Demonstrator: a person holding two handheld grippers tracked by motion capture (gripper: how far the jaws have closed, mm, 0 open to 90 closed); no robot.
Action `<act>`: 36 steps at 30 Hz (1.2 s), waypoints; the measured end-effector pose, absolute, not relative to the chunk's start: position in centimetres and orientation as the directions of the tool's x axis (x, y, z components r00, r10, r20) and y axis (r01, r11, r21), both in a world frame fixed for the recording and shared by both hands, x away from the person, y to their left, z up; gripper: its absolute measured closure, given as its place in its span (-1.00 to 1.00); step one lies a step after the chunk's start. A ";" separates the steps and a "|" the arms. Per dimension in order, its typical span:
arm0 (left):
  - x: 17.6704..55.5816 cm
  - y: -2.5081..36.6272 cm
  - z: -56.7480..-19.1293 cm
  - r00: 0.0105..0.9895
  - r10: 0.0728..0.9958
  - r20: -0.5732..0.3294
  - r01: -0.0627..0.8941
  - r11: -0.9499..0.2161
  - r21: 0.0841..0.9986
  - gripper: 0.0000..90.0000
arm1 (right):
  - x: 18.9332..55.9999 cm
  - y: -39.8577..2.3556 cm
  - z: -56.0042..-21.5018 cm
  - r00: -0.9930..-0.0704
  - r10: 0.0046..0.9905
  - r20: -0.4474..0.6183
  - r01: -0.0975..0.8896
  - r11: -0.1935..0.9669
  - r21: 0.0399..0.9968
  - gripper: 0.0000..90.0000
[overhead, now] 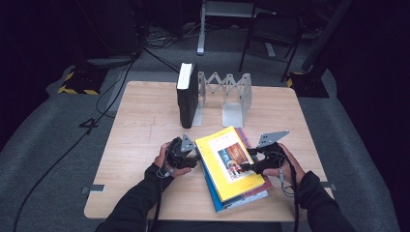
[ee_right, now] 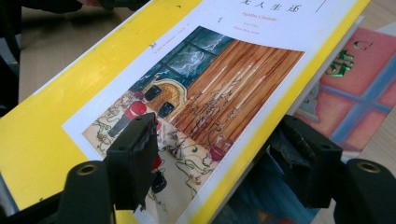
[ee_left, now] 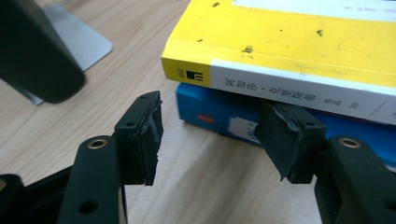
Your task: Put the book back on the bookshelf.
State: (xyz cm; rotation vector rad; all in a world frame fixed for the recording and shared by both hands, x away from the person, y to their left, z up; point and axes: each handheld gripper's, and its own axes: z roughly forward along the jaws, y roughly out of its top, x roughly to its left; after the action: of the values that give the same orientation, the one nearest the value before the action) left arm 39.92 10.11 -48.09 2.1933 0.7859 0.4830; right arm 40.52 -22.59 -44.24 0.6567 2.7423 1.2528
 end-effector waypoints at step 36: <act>41.2 10.4 -44.7 0.793 0.608 -0.022 0.339 -0.411 0.846 0.26 | 38.2 -23.7 -41.2 -0.954 0.299 0.020 0.151 0.425 0.892 0.54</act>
State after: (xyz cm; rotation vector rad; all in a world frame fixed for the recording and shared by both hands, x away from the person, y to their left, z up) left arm 41.24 10.38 -44.74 2.0353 0.7042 0.3600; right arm 38.23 -23.65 -41.20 0.4022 2.5297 1.5612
